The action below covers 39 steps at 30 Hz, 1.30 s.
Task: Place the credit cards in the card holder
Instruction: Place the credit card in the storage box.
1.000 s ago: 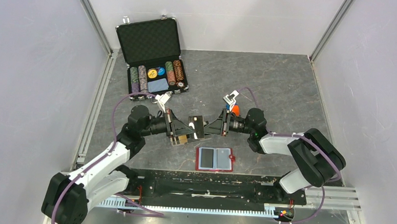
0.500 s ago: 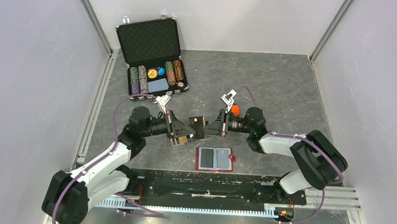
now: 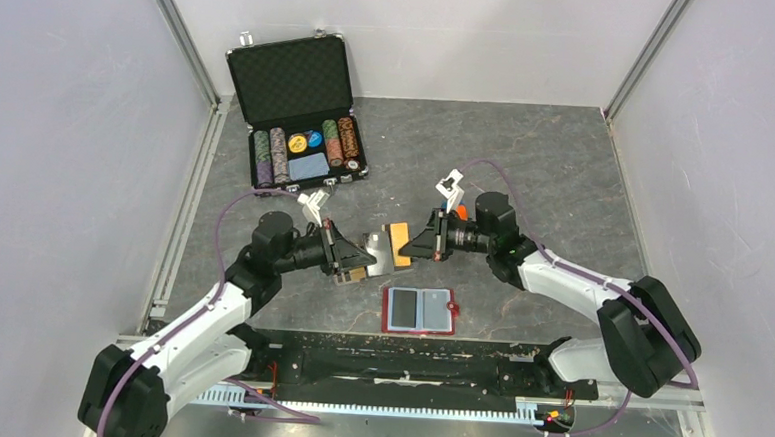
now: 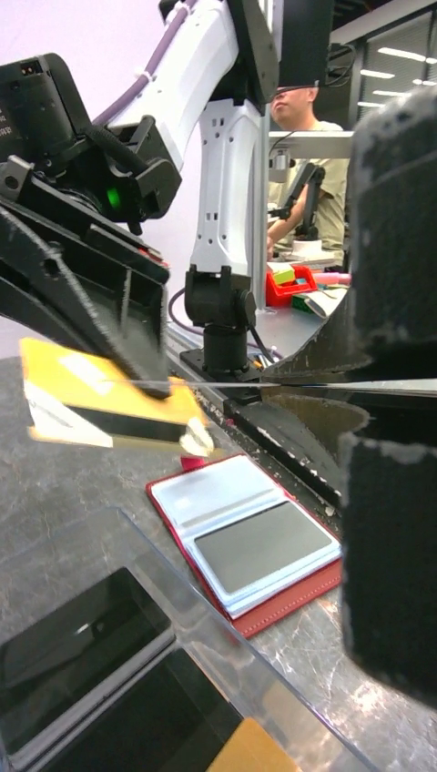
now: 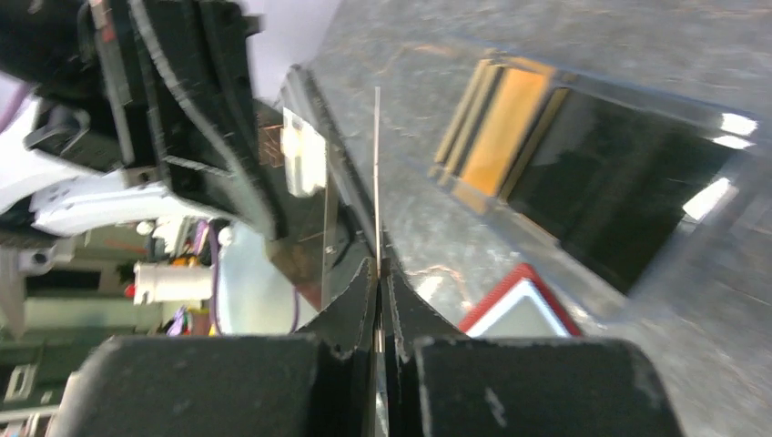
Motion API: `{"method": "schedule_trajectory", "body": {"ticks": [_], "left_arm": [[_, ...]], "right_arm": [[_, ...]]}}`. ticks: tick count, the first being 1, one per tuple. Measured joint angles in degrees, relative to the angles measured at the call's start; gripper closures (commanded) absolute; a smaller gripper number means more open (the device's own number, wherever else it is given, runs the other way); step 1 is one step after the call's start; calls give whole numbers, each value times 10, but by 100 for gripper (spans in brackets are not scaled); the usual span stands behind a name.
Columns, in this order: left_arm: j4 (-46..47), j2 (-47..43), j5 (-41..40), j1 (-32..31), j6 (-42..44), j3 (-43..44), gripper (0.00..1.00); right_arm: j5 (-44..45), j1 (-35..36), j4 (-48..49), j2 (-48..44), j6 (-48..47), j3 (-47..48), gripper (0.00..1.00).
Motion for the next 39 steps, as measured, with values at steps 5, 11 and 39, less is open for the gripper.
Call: {"method": "schedule_trajectory", "body": {"ticks": [5, 11, 39], "left_arm": [[-38, -13, -17, 0, 6, 0, 98], [-65, -22, -40, 0, 13, 0, 98], [-246, -117, -101, 0, 107, 100, 98]], "right_arm": [[42, -24, -46, 0, -25, 0, 100], [57, -23, -65, 2, -45, 0, 100], [99, 88, -35, 259, -37, 159, 100]]}}
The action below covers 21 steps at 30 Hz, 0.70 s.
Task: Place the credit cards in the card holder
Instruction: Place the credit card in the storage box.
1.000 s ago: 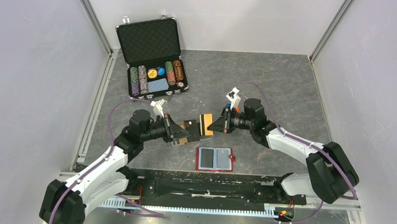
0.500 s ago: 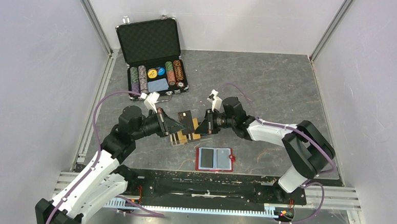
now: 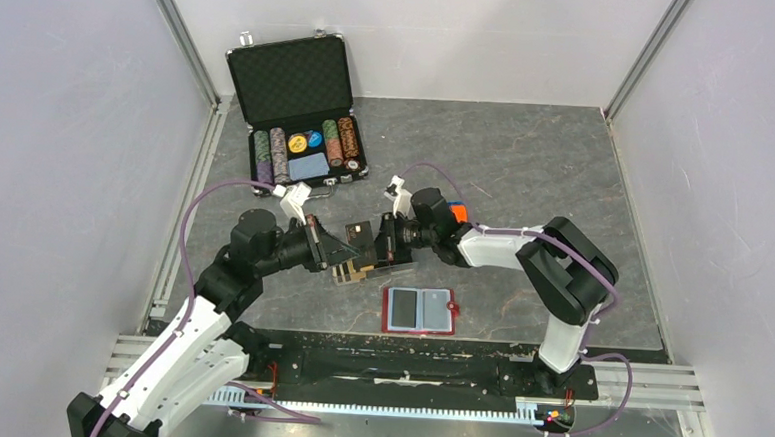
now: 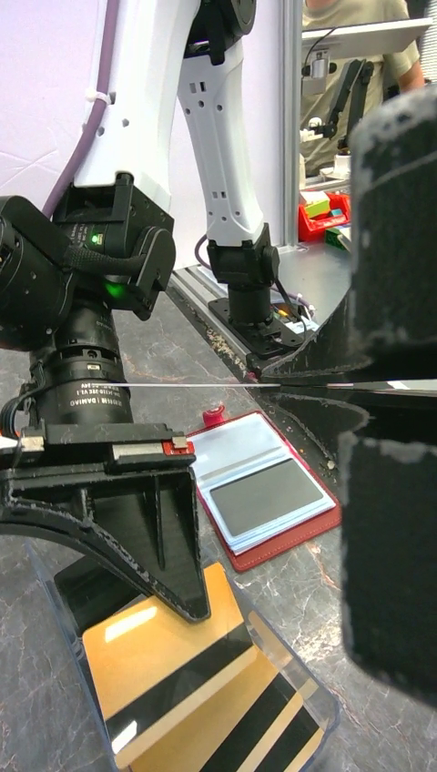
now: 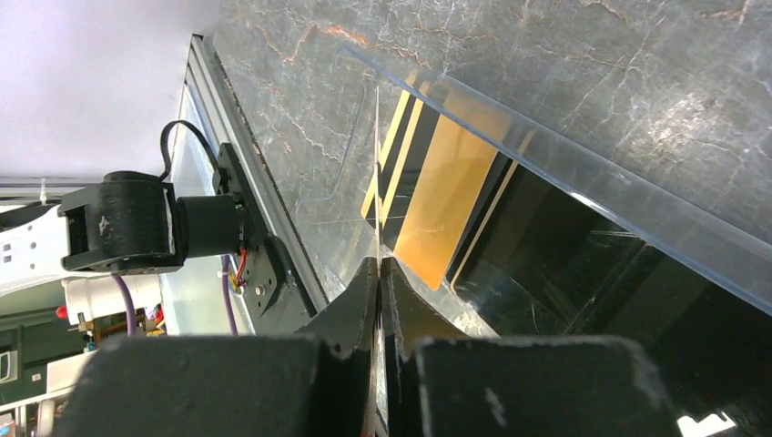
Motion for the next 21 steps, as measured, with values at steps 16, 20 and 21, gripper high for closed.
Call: {"method": "schedule_trajectory", "body": {"ticks": [16, 20, 21], "left_arm": [[-2, -5, 0, 0, 0, -9, 98], [-2, -5, 0, 0, 0, -9, 98], [-3, -5, 0, 0, 0, -9, 98]], "right_arm": [[23, 37, -73, 42, -13, 63, 60], [40, 44, -105, 42, -30, 81, 46], [47, 45, -112, 39, -34, 82, 41]]}}
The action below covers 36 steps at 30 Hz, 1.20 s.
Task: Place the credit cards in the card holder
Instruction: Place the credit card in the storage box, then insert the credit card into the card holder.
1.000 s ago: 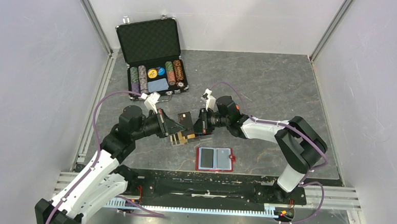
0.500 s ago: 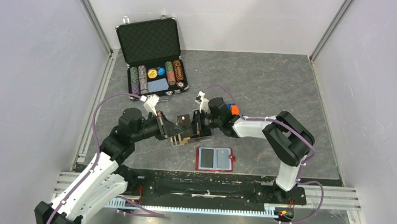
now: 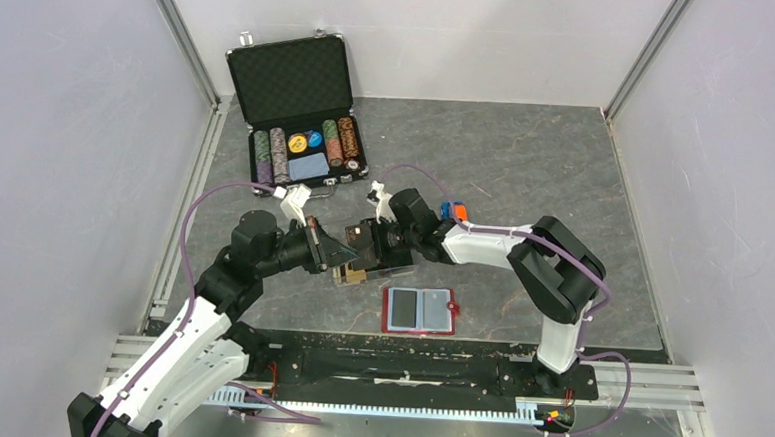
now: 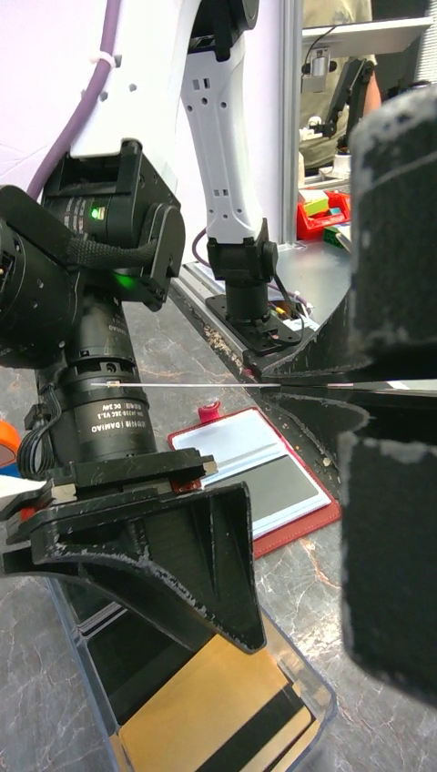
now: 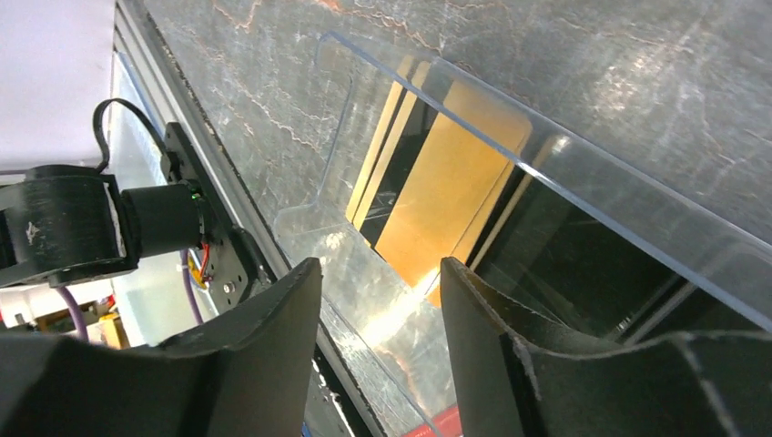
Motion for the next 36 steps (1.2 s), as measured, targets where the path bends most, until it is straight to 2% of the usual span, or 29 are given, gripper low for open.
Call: {"method": "schedule_trajectory", "body": {"ticks": [6, 11, 16, 24, 32, 36], "left_arm": [[-7, -4, -1, 0, 0, 0, 98], [-3, -6, 9, -1, 0, 0, 98], [10, -10, 17, -3, 0, -8, 98], [41, -9, 10, -24, -42, -83, 98], [107, 41, -54, -155, -102, -120, 98], [153, 107, -92, -223, -128, -129, 98]], "right_arm": [[49, 1, -52, -54, -24, -2, 18], [92, -2, -72, -144, -44, -21, 9], [98, -29, -85, -221, -56, -75, 6], [55, -112, -100, -348, -70, -198, 6], [49, -148, -134, -457, -71, -349, 7], [84, -153, -181, -479, -82, -371, 7]]}}
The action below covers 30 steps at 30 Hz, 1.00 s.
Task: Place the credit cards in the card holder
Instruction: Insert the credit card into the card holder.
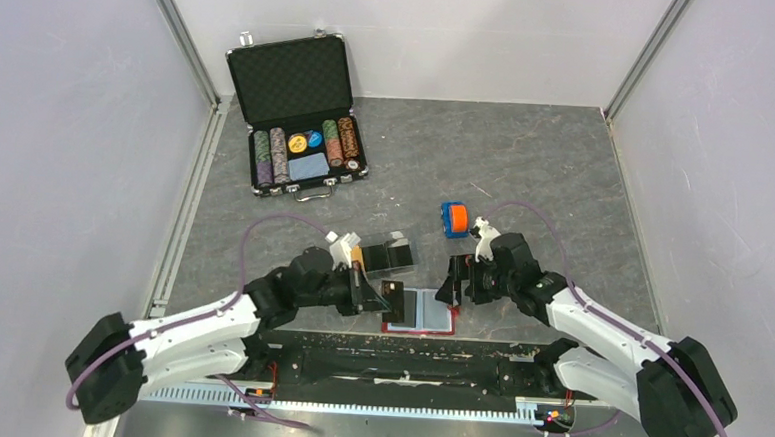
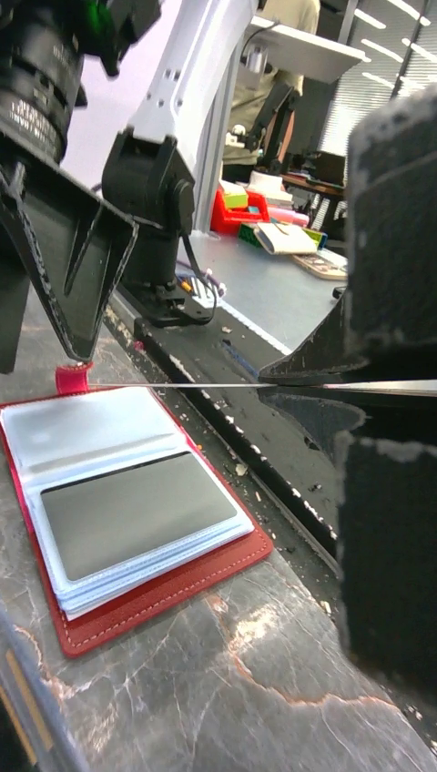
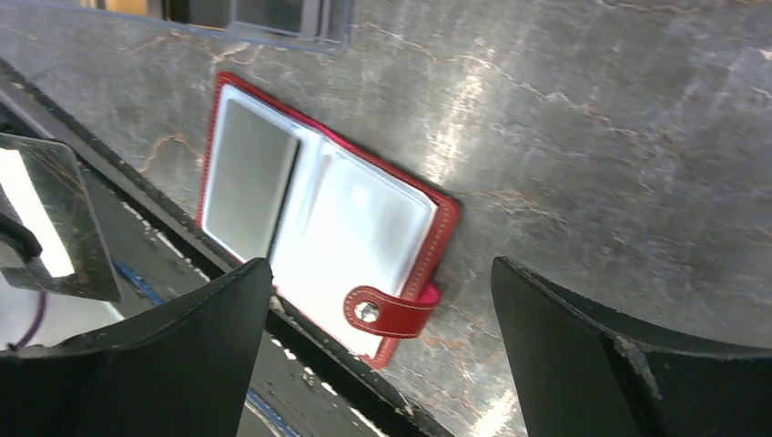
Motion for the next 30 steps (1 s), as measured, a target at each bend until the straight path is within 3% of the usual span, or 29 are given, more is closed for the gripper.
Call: {"method": "schedule_trajectory", "body": {"ticks": [4, 9, 15, 22, 26, 30], "left_arm": [[46, 80, -42, -59, -18, 1, 98], [100, 177, -83, -113, -30, 6, 98], [154, 239, -113, -126, -38, 7, 98], [191, 250, -128, -126, -38, 7, 98], [198, 250, -142, -126, -38, 7, 98], [196, 251, -147, -123, -38, 9, 98]], "right_arm": [[39, 0, -34, -9, -15, 0, 3], [74, 0, -57, -17, -26, -5, 7], [85, 0, -49, -19, -31, -18, 42], [71, -2, -12, -9, -25, -38, 71], [67, -2, -11, -5, -23, -42, 82], [66, -2, -11, -5, -21, -44, 87]]}}
